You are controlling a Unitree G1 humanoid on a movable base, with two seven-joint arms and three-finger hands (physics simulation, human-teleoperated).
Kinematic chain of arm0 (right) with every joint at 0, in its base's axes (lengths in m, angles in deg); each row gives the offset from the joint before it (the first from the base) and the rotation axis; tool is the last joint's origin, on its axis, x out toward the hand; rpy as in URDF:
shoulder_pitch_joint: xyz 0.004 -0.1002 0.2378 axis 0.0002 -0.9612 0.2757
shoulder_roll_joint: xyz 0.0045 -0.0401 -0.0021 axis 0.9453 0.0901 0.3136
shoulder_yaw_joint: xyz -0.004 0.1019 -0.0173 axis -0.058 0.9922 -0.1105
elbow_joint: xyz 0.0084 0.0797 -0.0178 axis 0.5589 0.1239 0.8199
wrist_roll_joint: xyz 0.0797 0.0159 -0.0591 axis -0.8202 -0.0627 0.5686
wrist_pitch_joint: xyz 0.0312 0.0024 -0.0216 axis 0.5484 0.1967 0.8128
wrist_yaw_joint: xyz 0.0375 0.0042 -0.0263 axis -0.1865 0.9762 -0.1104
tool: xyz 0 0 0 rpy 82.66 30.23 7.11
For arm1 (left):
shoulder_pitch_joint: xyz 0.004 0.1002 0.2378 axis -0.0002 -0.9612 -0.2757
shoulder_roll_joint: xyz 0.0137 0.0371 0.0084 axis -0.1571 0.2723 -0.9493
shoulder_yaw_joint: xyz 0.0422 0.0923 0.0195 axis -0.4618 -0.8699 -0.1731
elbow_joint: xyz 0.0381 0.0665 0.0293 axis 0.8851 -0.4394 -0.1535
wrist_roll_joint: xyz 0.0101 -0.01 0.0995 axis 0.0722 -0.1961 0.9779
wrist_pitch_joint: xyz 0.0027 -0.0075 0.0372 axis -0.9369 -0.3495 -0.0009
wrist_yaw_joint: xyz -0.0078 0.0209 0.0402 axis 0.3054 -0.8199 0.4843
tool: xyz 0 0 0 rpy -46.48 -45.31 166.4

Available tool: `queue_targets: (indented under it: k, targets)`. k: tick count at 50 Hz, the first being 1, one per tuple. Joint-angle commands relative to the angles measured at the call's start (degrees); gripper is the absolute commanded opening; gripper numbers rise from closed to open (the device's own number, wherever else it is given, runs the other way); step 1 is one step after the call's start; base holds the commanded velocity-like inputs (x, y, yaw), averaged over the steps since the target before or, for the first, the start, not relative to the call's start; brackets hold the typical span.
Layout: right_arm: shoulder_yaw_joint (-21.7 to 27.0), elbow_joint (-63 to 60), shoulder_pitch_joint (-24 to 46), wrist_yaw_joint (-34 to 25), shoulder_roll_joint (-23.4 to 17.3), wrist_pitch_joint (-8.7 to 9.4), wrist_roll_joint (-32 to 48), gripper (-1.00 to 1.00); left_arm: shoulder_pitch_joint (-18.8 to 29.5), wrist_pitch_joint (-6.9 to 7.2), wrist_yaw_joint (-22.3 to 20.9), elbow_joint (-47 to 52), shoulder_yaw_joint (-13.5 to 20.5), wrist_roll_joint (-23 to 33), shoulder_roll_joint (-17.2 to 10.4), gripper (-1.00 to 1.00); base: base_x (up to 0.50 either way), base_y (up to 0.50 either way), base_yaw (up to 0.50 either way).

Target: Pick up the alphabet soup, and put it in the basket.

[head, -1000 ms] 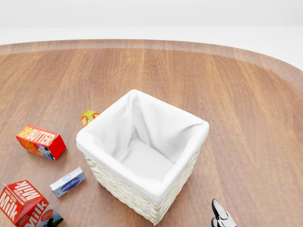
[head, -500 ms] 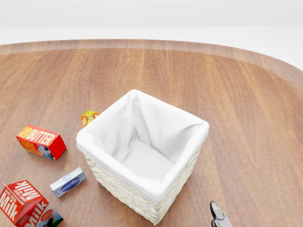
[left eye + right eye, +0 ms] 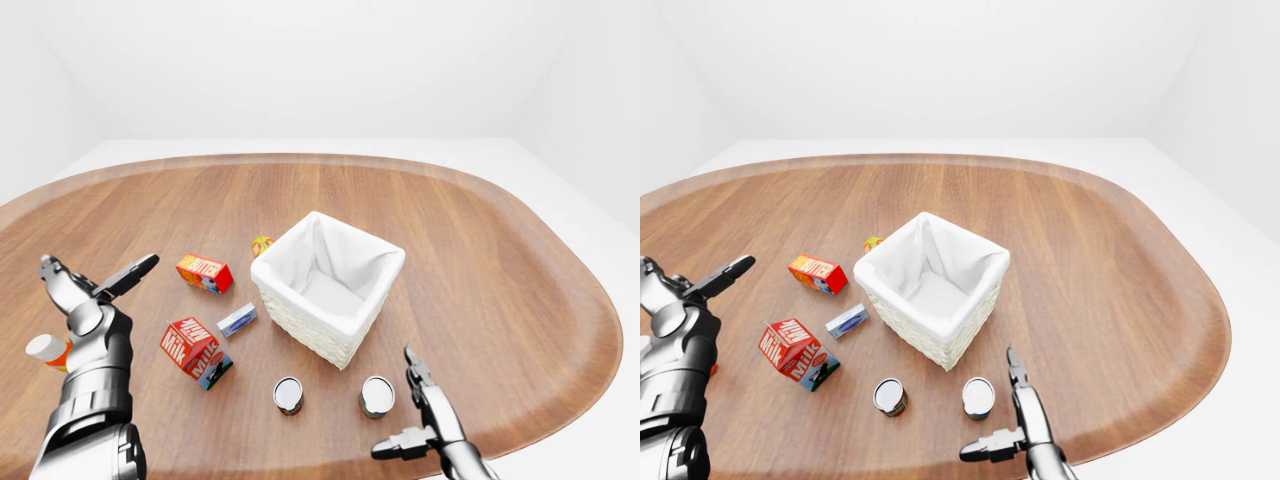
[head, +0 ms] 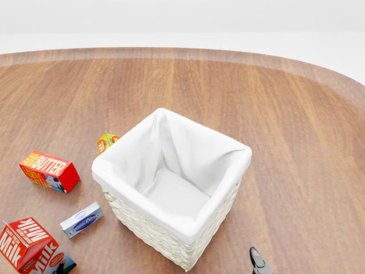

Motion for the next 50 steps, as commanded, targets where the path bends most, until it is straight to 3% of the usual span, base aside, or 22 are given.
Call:
queue_targets:
  k: [1,19,29,50]
  targets:
    - [0.20,4.32,1.48,0.30,0.11,0.00,0.17,1.00,0.50,0.00,-0.29,-1.21,-0.16,0.09,0.05,1.00,0.00,0.00,0.00]
    - [0.08,8.69,5.08,0.68,0.67,0.00,1.13,1.00,-0.09,0.00,-0.09,-0.05,-0.05,0.16,0.17,1.00,0.00,0.00,0.00]
    - [-1.41,9.74,7.23,5.40,0.81,0.00,5.90,1.00,-0.13,0.00,-0.05,0.04,-0.09,0.10,0.10,1.00,0.00,0.00,0.00]
    - [-1.85,12.46,9.84,6.02,1.09,0.00,6.98,1.00,-0.13,0.00,-0.04,0.36,-0.15,0.04,0.06,1.00,0.00,0.00,0.00]
